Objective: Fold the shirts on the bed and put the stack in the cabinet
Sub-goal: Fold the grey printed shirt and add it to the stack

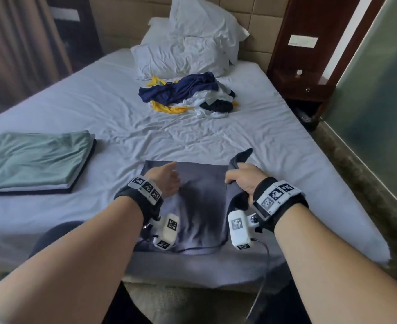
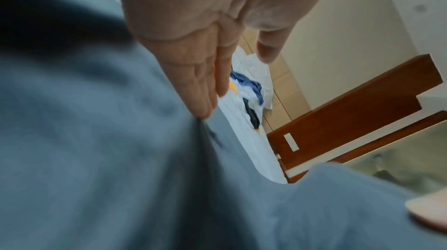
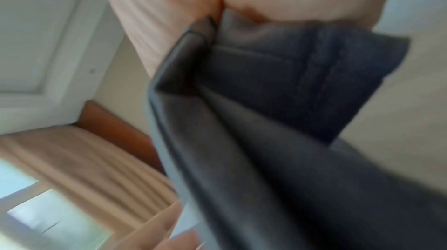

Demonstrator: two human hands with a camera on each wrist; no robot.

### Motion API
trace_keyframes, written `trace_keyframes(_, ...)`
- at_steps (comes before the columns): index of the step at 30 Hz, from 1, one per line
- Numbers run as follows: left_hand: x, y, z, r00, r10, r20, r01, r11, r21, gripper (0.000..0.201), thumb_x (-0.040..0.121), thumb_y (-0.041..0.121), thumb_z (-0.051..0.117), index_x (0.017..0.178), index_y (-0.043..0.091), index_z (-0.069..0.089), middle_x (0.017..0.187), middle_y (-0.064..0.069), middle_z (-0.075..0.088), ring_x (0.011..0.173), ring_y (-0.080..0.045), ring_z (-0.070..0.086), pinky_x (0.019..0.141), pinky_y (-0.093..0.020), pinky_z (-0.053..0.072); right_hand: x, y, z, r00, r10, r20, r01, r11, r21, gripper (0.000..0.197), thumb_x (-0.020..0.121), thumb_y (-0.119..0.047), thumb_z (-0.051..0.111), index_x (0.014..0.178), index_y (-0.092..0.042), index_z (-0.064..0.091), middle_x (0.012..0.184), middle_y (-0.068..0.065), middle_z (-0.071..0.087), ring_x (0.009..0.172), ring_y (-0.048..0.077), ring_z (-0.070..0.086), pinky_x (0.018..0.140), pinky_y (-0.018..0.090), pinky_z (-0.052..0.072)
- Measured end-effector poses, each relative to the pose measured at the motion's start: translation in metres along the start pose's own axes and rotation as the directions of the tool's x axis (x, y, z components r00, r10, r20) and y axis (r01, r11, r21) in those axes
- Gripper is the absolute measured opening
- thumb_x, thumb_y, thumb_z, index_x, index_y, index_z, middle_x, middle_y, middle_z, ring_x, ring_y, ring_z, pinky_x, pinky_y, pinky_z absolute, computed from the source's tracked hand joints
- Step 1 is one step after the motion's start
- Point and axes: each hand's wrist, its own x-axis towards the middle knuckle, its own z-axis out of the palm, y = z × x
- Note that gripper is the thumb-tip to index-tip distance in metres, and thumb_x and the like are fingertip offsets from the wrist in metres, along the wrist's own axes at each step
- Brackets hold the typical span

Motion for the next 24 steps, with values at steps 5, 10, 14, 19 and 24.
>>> trace_keyframes(5, -0.039, 0.021, -0.083, 0.993, -0.101, -0.062, 0.11, 0.981, 0.157, 0.056, 0.101, 0.052, 0.054, 0.102, -0.004, 0.063, 0.105, -0.024, 0.072, 0.085, -0.036, 0.071, 0.068, -0.041, 0.058, -0.01, -0.045, 0.126, 0.967, -0.089, 0.237, 0.153, 0.951, -0.267, 0.023, 0.074, -0.018, 0.071, 0.074, -0.012, 0.049, 0.07, 0.005, 0.045, 0.062, 0.019, 0.046, 0.057, 0.029, 0.034)
trace_keyframes(10, -0.032, -0.004, -0.121, 0.984, -0.117, -0.134, 0.166, 0.875, 0.454, 0.033, 0.088, 0.043, 0.076, 0.092, 0.012, 0.066, 0.107, -0.013, 0.07, 0.092, -0.03, 0.07, 0.082, -0.039, 0.061, -0.001, -0.006, 0.184, 0.939, 0.015, 0.345, 0.12, 0.922, -0.367, 0.089, 0.072, -0.051, 0.067, 0.148, -0.014, 0.039, 0.115, 0.012, 0.066, 0.087, 0.023, 0.058, 0.072, 0.035, 0.047)
trace_keyframes(14, -0.016, -0.003, -0.128, 0.98, 0.023, -0.197, 0.142, 0.611, 0.779, 0.026, 0.086, 0.023, 0.08, 0.099, 0.005, 0.067, 0.117, -0.019, 0.071, 0.111, -0.035, 0.069, 0.095, -0.048, 0.058, 0.009, 0.016, 0.153, 0.958, 0.022, 0.285, 0.135, 0.844, -0.519, 0.08, 0.086, -0.032, 0.061, 0.158, -0.024, 0.028, 0.142, 0.004, 0.057, 0.113, 0.022, 0.059, 0.098, 0.032, 0.046)
trace_keyframes(19, -0.023, 0.012, -0.123, 0.974, -0.179, -0.142, 0.226, 0.669, 0.708, 0.007, 0.094, 0.001, 0.066, 0.1, -0.003, 0.066, 0.074, -0.017, 0.072, 0.068, -0.03, 0.071, 0.068, -0.046, 0.064, 0.009, 0.027, 0.144, 0.935, 0.045, 0.352, 0.195, 0.763, -0.617, 0.098, 0.079, -0.033, 0.071, 0.16, -0.033, 0.015, 0.132, 0.006, 0.062, 0.113, 0.027, 0.063, 0.097, 0.034, 0.051)
trace_keyframes(24, -0.025, 0.013, -0.124, 0.962, -0.239, -0.133, 0.257, 0.623, 0.739, 0.035, 0.083, 0.027, 0.085, 0.097, -0.002, 0.072, 0.078, -0.014, 0.069, 0.064, -0.027, 0.067, 0.063, -0.038, 0.062, 0.017, 0.026, 0.143, 0.89, 0.138, 0.434, 0.207, 0.726, -0.656, 0.135, 0.064, -0.052, 0.087, 0.161, -0.029, -0.005, 0.149, 0.009, 0.047, 0.124, 0.029, 0.057, 0.104, 0.038, 0.047)
